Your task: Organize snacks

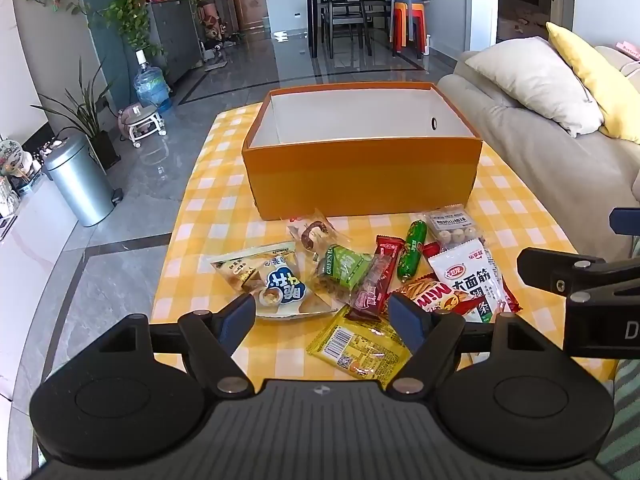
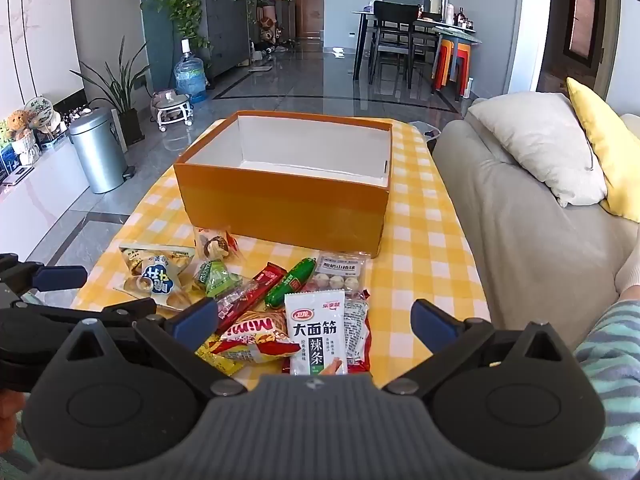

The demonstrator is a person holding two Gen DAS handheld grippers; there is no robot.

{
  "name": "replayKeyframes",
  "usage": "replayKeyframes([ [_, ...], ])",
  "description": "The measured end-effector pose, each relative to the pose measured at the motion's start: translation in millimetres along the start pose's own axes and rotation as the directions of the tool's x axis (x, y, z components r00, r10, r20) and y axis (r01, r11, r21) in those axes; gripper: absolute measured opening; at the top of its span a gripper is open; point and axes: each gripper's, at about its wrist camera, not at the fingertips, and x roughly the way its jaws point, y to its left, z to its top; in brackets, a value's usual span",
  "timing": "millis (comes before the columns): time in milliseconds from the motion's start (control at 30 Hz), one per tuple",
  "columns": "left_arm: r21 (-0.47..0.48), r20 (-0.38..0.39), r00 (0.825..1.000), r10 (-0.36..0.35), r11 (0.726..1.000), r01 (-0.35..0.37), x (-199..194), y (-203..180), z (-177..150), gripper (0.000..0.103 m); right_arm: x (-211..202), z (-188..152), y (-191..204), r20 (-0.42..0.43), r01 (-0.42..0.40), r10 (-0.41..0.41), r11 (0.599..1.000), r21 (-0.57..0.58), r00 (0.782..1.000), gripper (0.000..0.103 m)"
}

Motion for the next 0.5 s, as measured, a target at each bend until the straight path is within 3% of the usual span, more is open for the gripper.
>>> replayKeyframes([
  [500,-0.004,-0.002,1.0,-0.007,1.0,0.007,0.0,-0.1,0.1,0.089,4.6,-1.5,0.2,-0.017,0.003,-0.002,1.0,0.006,1.0,0.099],
])
